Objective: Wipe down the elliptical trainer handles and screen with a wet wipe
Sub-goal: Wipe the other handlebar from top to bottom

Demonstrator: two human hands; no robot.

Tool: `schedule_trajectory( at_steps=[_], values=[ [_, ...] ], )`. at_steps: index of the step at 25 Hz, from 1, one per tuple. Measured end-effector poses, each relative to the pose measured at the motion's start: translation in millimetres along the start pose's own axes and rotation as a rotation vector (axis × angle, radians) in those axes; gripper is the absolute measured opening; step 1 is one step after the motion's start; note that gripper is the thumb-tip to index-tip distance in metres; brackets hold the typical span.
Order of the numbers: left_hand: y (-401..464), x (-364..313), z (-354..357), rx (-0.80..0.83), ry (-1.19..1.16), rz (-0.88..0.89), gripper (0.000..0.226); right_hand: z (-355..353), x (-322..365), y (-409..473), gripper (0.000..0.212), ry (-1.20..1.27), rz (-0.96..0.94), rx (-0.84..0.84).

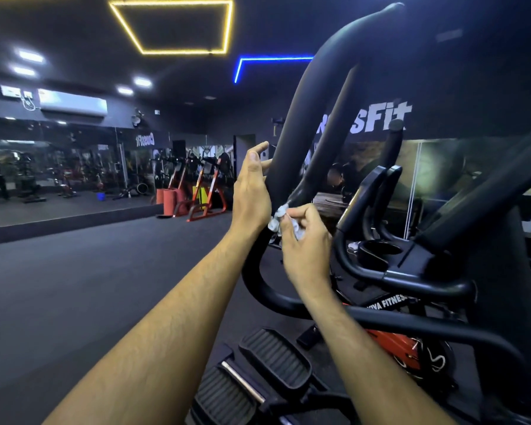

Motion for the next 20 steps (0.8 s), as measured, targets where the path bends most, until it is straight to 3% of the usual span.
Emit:
schedule_trajectory(
  at_steps=[3, 7, 10, 13, 16, 20],
  values=[
    [0.4, 2.1, 1.4, 0.050, 0.042, 0.035, 0.048, -27.2, 45.7, 24.5, 0.006, -0.120, -0.298, 0.027],
    [11.6, 14.9, 4.4, 0.115, 0.011, 0.009, 0.053, -67.7, 115.1, 89.4, 0.023, -0.279, -0.709, -0.115],
    [8.8, 16.8, 1.9, 0.106, 0.051, 0.020, 0.055, -51.9, 121.0, 103.2, 0.017, -0.330, -0.869, -0.048],
    [5.5, 15.8, 4.2, 0.122, 0.091, 0.006, 0.056, -38.0, 110.3, 89.2, 0.018, -0.433, -1.062, 0.120],
    [10.9, 16.8, 5.6, 0.127, 0.123, 0.016, 0.060, -51.0, 123.4, 102.9, 0.018, -0.505, -1.147, 0.111],
    [8.7, 18.1, 5.6, 0.120, 0.142, 0.027, 0.062, -48.2, 138.3, 108.6, 0.017, -0.522, -1.051, 0.026]
  ],
)
Point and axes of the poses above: each hand's wrist, its own y-axis towards the middle knuckle, its own z-axis out of the palm, x = y × z, the point moved 8 cm from there along y, towards the middle knuckle, and after that the axes turned 2 degrees about -y, right-handed, at the moved point
